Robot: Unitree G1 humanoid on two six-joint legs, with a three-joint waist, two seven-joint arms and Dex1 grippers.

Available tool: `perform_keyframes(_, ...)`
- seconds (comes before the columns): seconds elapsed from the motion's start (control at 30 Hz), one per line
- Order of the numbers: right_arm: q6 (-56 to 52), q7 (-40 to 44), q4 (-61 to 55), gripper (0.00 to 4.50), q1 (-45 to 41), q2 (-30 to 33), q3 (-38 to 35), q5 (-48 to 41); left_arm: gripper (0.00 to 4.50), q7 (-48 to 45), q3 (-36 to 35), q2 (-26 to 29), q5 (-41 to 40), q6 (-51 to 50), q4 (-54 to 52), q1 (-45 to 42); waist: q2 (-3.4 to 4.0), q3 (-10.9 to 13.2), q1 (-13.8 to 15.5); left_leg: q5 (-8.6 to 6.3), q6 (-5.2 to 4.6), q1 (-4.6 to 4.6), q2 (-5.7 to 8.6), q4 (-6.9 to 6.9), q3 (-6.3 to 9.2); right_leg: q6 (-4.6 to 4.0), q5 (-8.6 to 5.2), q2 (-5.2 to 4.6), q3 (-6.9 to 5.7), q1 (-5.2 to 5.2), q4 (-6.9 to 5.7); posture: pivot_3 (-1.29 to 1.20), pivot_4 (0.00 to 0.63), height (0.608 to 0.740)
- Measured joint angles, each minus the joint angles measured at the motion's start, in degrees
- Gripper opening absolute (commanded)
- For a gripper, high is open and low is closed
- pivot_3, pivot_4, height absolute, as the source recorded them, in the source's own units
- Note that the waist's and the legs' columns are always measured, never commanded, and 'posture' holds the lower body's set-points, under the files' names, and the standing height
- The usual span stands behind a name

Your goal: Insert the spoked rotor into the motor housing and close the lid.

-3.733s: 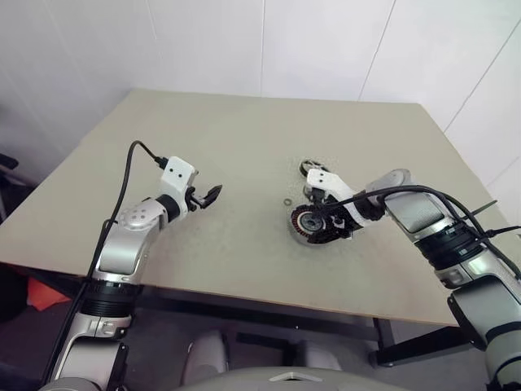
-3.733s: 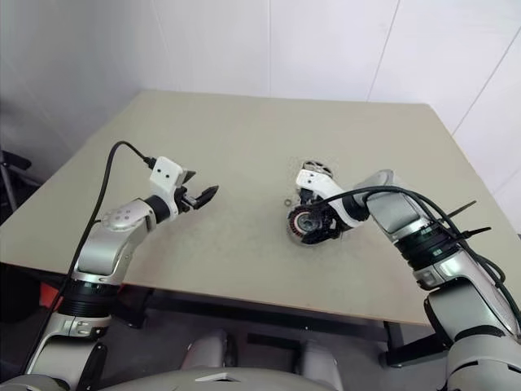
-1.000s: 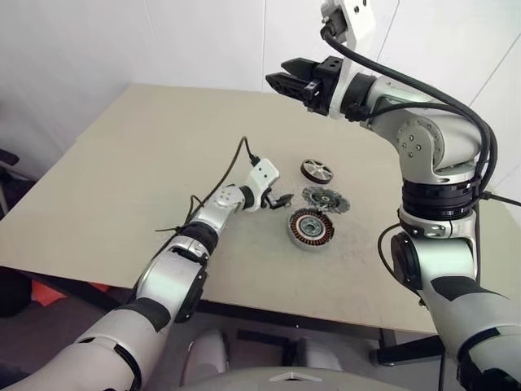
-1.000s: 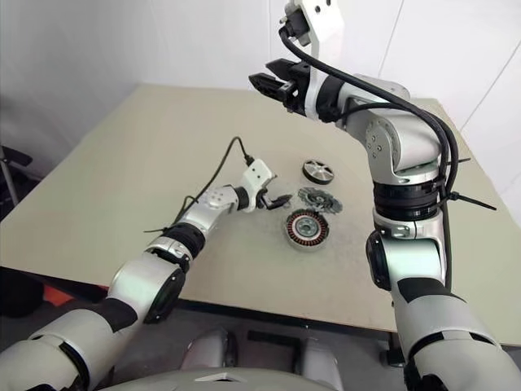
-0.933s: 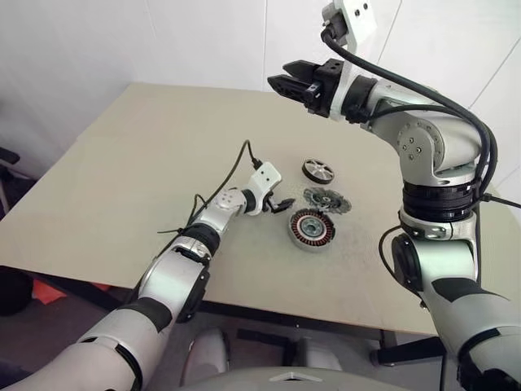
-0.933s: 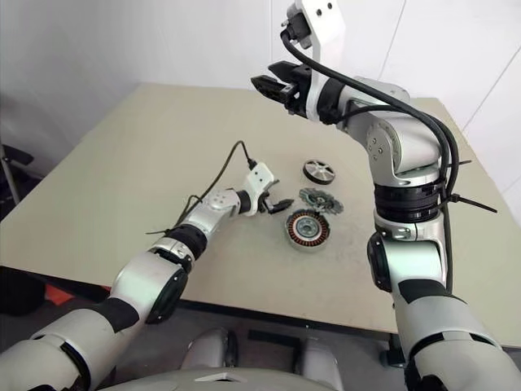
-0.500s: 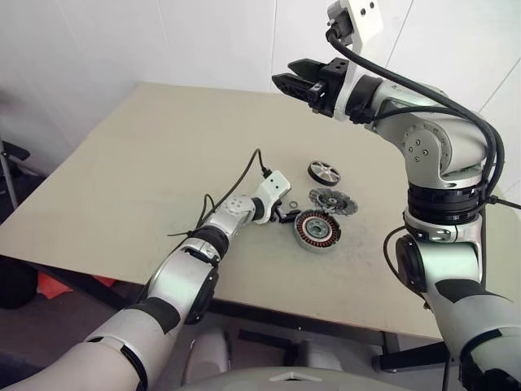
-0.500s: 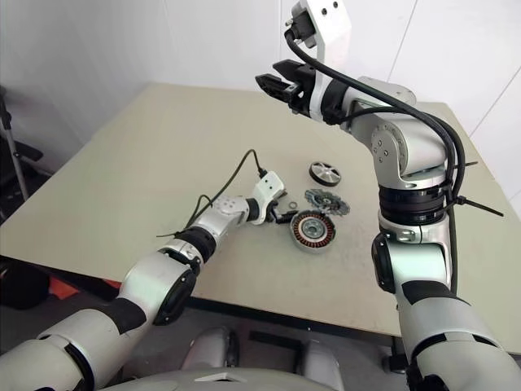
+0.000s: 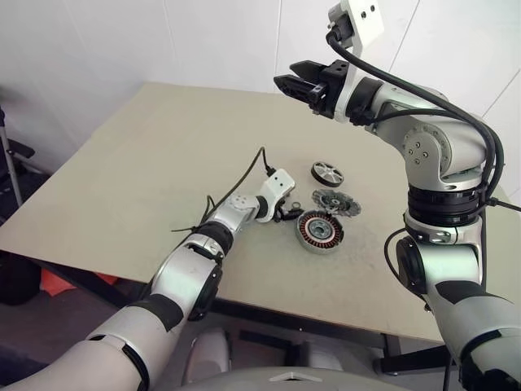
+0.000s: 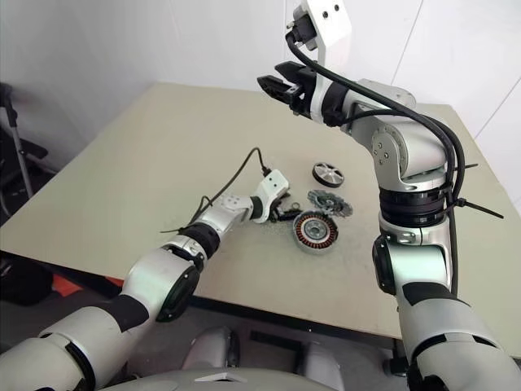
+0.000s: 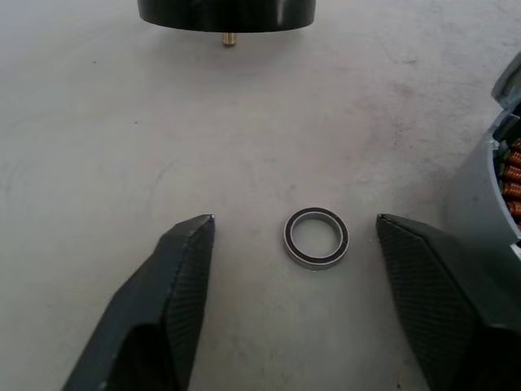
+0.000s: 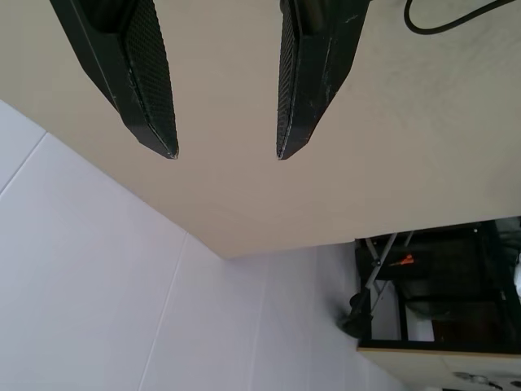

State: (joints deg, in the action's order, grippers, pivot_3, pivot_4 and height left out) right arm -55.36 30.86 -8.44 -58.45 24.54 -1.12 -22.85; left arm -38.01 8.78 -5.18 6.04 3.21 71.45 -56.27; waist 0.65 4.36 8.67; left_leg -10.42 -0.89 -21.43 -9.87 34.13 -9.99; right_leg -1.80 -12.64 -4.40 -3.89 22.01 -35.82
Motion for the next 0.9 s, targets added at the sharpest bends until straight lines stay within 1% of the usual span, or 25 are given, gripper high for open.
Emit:
perform_keyframes(0.3, 0.3, -0.3, 0.2, 2.07, 0.0, 0.0, 0.0, 0.0, 2.87, 0.8, 0.1, -0.4, 0.2, -0.7, -0.2, 0.1, 0.0, 0.0, 0.0, -0.01, -0.01, 0.1, 0.0, 0.0, 0.0, 0.01, 0.0, -0.01, 0.0, -0.07, -0.01, 0.0, 0.0, 0.74)
perform_keyframes(0.4, 0.5, -0.3, 0.2, 2.07, 0.0, 0.0, 0.0, 0.0, 2.28, 0.7, 0.1, -0.4, 0.2, -1.0, -0.4, 0.1, 0.0, 0.0, 0.0, 0.0, 0.0, 0.11, 0.0, 0.0, 0.0, 0.01, 0.0, -0.01, 0.0, -0.09, 0.0, 0.0, 0.0, 0.74)
perform_keyframes(0.53, 0.6, -0.3, 0.2, 2.07, -0.1, 0.0, 0.0, 0.0, 1.18, 0.5, 0.0, -0.2, 0.2, -1.2, -0.6, 0.1, 0.01, 0.0, 0.1, -0.03, -0.04, 0.1, 0.02, -0.01, 0.0, 0.01, 0.0, -0.02, 0.0, -0.11, 0.03, 0.0, 0.0, 0.74)
perform_keyframes(0.77, 1.2, -0.3, 0.4, 2.07, -0.1, 0.0, 0.0, 0.0, 1.18, 0.5, 0.2, -0.3, 0.3, -1.2, -0.7, 0.1, 0.01, 0.0, 0.1, -0.07, -0.11, 0.1, 0.07, -0.01, 0.0, 0.01, 0.0, -0.07, 0.0, -0.16, 0.07, 0.0, 0.0, 0.74)
perform_keyframes(0.83, 1.3, -0.3, 0.7, 2.07, -0.1, 0.0, 0.0, 0.0, 0.87, 0.6, 0.2, -0.2, 0.3, -1.2, -0.7, 0.1, 0.01, 0.0, 0.1, -0.07, -0.1, 0.11, 0.07, -0.01, 0.0, 0.01, 0.0, -0.07, 0.0, -0.16, 0.06, 0.0, 0.0, 0.74)
perform_keyframes(0.9, 1.6, -0.3, 0.9, 2.07, -0.1, 0.0, 0.1, 0.1, 0.79, 0.6, 0.2, -0.2, 0.3, -1.2, -0.7, 0.1, 0.01, 0.0, 0.1, -0.07, -0.1, 0.11, 0.07, -0.01, 0.0, 0.01, 0.0, -0.07, 0.0, -0.16, 0.06, 0.0, 0.0, 0.74)
